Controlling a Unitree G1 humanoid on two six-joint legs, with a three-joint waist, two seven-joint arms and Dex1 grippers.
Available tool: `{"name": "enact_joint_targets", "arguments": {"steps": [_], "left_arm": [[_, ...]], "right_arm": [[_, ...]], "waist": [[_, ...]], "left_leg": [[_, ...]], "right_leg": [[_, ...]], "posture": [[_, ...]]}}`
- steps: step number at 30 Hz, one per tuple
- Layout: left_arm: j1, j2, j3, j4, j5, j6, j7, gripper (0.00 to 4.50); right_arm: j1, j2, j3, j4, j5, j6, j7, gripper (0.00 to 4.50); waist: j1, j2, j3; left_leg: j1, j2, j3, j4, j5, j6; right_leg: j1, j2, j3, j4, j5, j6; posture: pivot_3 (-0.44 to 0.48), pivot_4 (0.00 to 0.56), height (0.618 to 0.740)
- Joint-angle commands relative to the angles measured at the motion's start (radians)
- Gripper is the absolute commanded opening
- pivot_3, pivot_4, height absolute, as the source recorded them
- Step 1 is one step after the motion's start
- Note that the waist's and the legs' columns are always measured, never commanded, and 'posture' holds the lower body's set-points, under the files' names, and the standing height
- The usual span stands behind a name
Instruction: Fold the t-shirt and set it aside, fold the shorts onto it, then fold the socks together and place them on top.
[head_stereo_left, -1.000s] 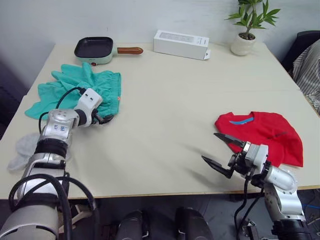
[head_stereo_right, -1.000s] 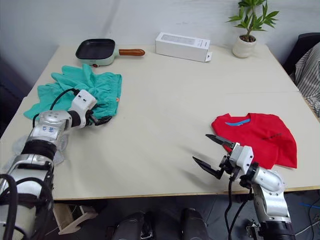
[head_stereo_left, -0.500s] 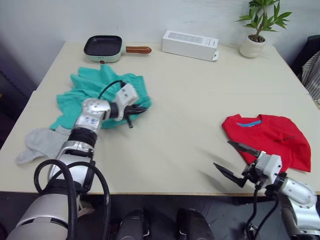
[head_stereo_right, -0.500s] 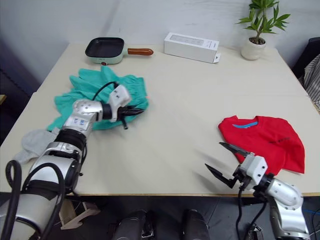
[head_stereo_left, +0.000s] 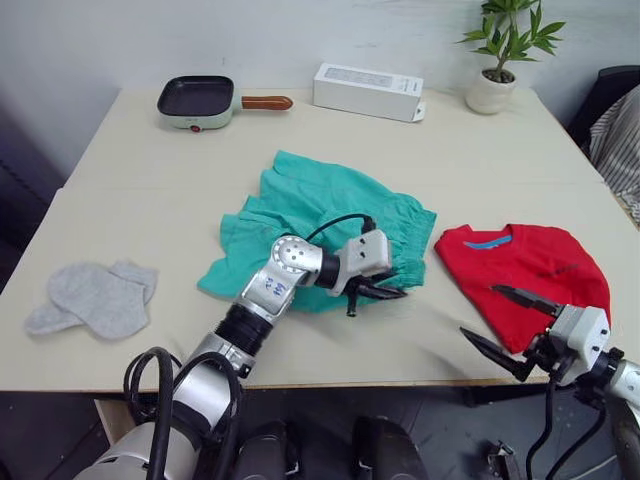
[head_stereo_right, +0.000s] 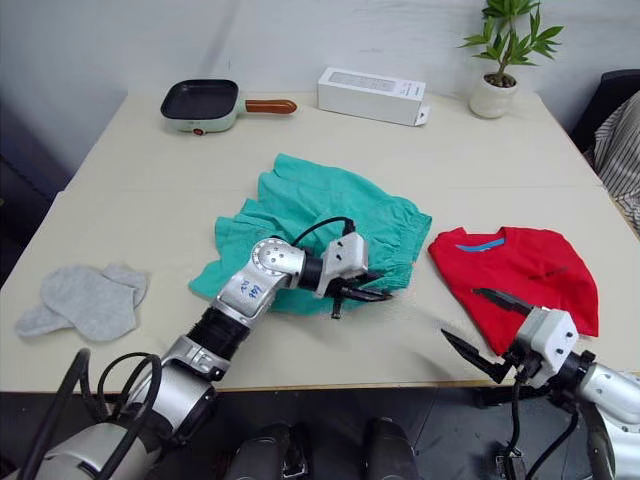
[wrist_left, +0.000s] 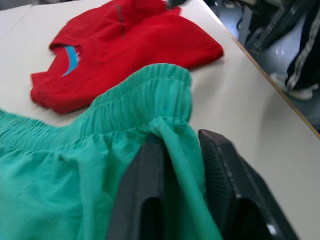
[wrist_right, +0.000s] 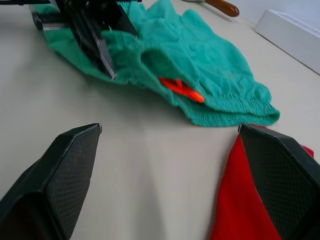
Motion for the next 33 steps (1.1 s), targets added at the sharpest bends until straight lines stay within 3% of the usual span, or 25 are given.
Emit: {"name": "enact_joint_targets", "arguments": {"steps": [1, 7, 12, 16, 18, 23, 27, 33], "left_arm": [[0.021, 0.065, 0.038, -0.116, -0.048, -0.018, -0.052, 2.58], [0.085, 0.211, 0.132, -0.266, -0.233, 0.119, -0.208, 4.40], [0.176, 0.417, 0.241, -0.262, -0.212, -0.003, -0.233, 4.40], [0.321, 0.599, 0.345, -0.226, -0.161, -0.166, -0.212, 4.40], [0.404, 0.681, 0.382, -0.224, -0.149, -0.160, -0.203, 4.40], [0.521, 0.756, 0.447, -0.128, -0.075, -0.308, -0.099, 4.40], [0.479, 0.727, 0.429, -0.028, -0.017, -0.425, 0.002, 4.47], [0.370, 0.685, 0.342, 0.155, 0.097, -0.541, 0.094, 4.47]], "right_arm": [[-0.036, -0.027, 0.006, -0.098, 0.023, 0.069, -0.025, 4.50], [-0.113, -0.054, 0.134, -0.194, -0.007, 0.181, -0.004, 4.50], [-0.207, -0.052, 0.300, -0.218, -0.135, 0.217, -0.020, 4.50], [-0.303, -0.032, 0.401, -0.109, -0.291, 0.161, -0.048, 4.50], [-0.341, -0.055, 0.453, -0.032, -0.389, 0.082, -0.034, 4.50], [-0.463, -0.041, 0.503, 0.162, -0.498, -0.071, -0.051, 4.50], [-0.523, -0.014, 0.514, 0.239, -0.535, -0.133, -0.080, 3.56], [-0.594, 0.017, 0.522, 0.323, -0.577, -0.179, -0.125, 1.41]], "waist": [[0.001, 0.000, 0.000], [0.002, 0.001, 0.000], [-0.004, 0.001, 0.000], [-0.018, 0.001, 0.000], [-0.020, 0.001, 0.000], [-0.021, 0.001, 0.001], [-0.021, 0.002, 0.001], [-0.021, 0.005, -0.001]], "left_leg": [[0.000, 0.001, 0.000, 0.000, 0.000, -0.001], [0.000, 0.001, -0.001, 0.000, 0.000, -0.001], [0.000, 0.001, -0.002, 0.000, 0.000, -0.001], [0.000, 0.001, -0.002, 0.000, -0.001, -0.003], [0.000, 0.001, -0.002, -0.001, -0.002, -0.004], [-0.001, 0.000, -0.003, -0.001, -0.005, -0.009], [0.000, 0.000, -0.003, -0.001, -0.005, -0.010], [0.001, 0.001, -0.002, -0.001, -0.003, -0.012]], "right_leg": [[0.000, 0.000, 0.000, 0.000, 0.000, 0.000], [0.000, 0.000, -0.001, 0.001, -0.001, -0.001], [0.000, 0.001, -0.002, 0.001, -0.001, -0.001], [-0.001, 0.000, -0.002, 0.001, -0.001, -0.002], [-0.001, 0.000, -0.002, 0.001, -0.002, -0.003], [-0.002, -0.001, -0.004, 0.000, -0.002, -0.003], [-0.001, -0.001, -0.003, 0.001, -0.002, -0.003], [-0.001, 0.000, -0.004, 0.005, -0.002, -0.004]], "posture": [[0.000, 0.150, 0.740], [0.000, 0.150, 0.740], [0.000, 0.150, 0.740], [0.000, 0.150, 0.740], [0.000, 0.150, 0.740], [0.000, 0.150, 0.740], [0.000, 0.150, 0.740], [0.000, 0.150, 0.740]]}}
